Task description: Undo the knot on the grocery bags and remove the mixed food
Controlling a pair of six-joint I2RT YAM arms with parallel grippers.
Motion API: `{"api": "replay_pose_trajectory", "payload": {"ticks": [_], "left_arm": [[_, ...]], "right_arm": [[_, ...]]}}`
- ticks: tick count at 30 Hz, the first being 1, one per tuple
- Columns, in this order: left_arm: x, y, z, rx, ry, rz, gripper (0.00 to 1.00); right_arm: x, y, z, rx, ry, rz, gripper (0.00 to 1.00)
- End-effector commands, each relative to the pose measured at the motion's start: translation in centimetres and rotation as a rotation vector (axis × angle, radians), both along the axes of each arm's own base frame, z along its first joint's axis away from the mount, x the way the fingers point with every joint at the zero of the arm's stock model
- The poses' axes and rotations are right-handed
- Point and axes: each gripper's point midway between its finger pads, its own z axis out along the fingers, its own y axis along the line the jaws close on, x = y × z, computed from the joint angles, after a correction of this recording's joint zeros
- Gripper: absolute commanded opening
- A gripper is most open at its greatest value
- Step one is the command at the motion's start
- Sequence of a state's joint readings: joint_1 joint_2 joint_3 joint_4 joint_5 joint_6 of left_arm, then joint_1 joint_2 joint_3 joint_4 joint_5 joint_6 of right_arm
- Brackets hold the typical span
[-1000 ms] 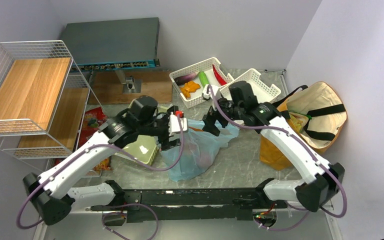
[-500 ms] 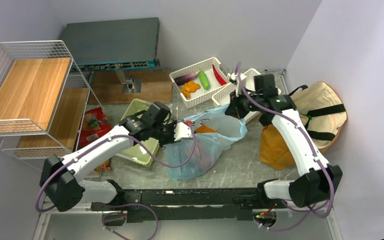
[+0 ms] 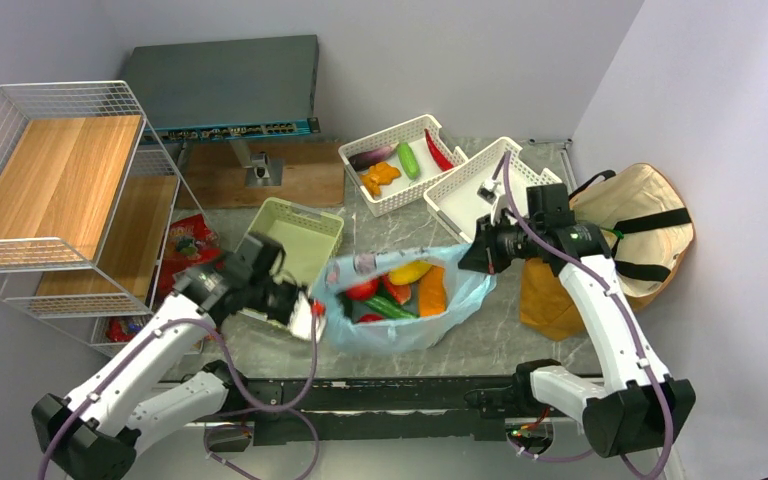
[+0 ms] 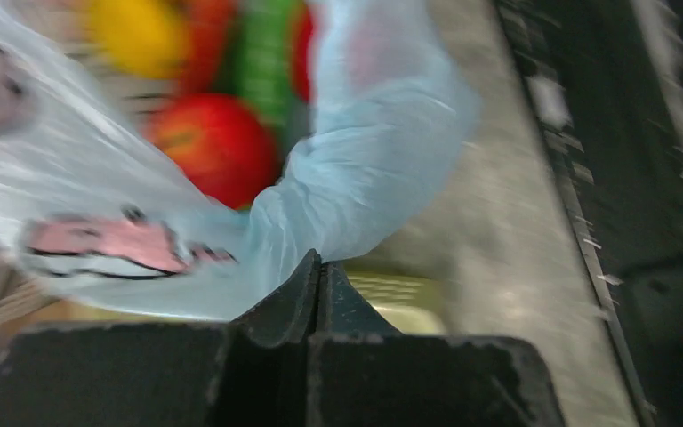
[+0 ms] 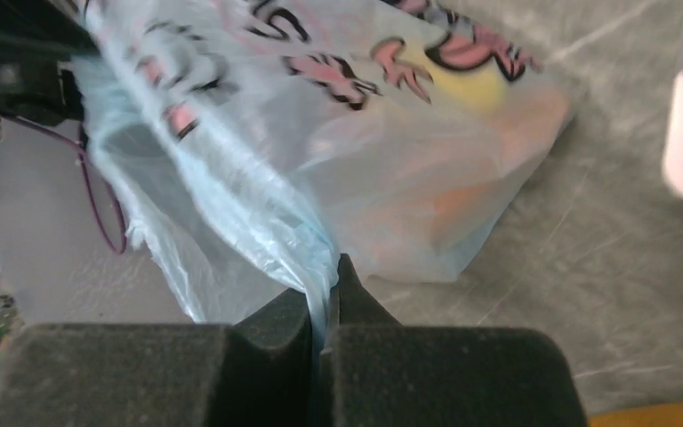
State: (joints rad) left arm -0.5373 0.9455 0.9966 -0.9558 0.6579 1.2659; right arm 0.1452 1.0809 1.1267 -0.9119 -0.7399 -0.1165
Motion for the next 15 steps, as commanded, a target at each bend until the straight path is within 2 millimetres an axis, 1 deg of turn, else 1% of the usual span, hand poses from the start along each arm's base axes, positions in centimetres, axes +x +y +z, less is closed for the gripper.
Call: {"api": "replay_pose_trajectory", "payload": {"ticks": [1, 3, 4, 5, 6, 7, 8, 9, 10, 11, 13, 14, 15], "left_arm": [[-4.9, 3.2, -9.1, 0.234, -0.042, -0.213, 0.0], [-5.2, 4.2, -11.2, 0.287, -0.096, -0.217, 0.0], [-5.3, 4.8, -12.2, 0.316, -0.113, -0.223, 0.02], [-5.4, 5.3, -12.6, 0.335, -0.125, -0.229, 0.07], [-5.5, 5.5, -12.7, 0.338, -0.129, -0.227, 0.16], [-5.6, 5.3, -12.3, 0.319, -0.123, -0.219, 0.28], [-5.8, 4.6, -11.0, 0.27, -0.105, -0.198, 0.48], [-5.8, 3.5, -8.9, 0.197, -0.084, -0.168, 0.63], [-5.4, 2.0, -5.5, 0.098, -0.072, -0.114, 0.71], [-5.2, 0.9, -2.5, 0.01, -0.034, -0.058, 0.76], [-4.6, -1.2, 3.1, -0.141, 0.051, 0.035, 0.79], [-4.3, -2.0, 5.6, -0.199, 0.071, 0.059, 0.79], [-3.7, -2.9, 7.3, -0.238, 0.096, 0.079, 0.79]], "right_arm": [[0.3, 0.1, -2.1, 0.001, 0.025, -0.012, 0.0], [0.1, 0.7, -3.0, 0.005, 0.045, 0.01, 0.0], [-0.1, 1.1, -3.3, 0.005, 0.048, 0.023, 0.0], [-0.4, 1.5, -3.5, 0.002, 0.049, 0.04, 0.0], [-0.6, 2.0, -3.7, -0.002, 0.043, 0.057, 0.0], [-0.8, 2.4, -3.7, -0.008, 0.029, 0.07, 0.0], [-1.1, 2.9, -3.7, -0.012, 0.015, 0.086, 0.0], [-1.2, 3.2, -3.7, -0.018, -0.003, 0.099, 0.0], [-1.3, 3.5, -3.7, -0.021, -0.016, 0.105, 0.0], [-1.4, 3.7, -3.6, -0.021, -0.024, 0.109, 0.0], [-1.2, 3.7, -3.4, -0.029, -0.044, 0.104, 0.0], [-1.0, 3.7, -3.3, -0.034, -0.058, 0.095, 0.0], [-0.7, 3.7, -3.2, -0.035, -0.079, 0.083, 0.0]]}}
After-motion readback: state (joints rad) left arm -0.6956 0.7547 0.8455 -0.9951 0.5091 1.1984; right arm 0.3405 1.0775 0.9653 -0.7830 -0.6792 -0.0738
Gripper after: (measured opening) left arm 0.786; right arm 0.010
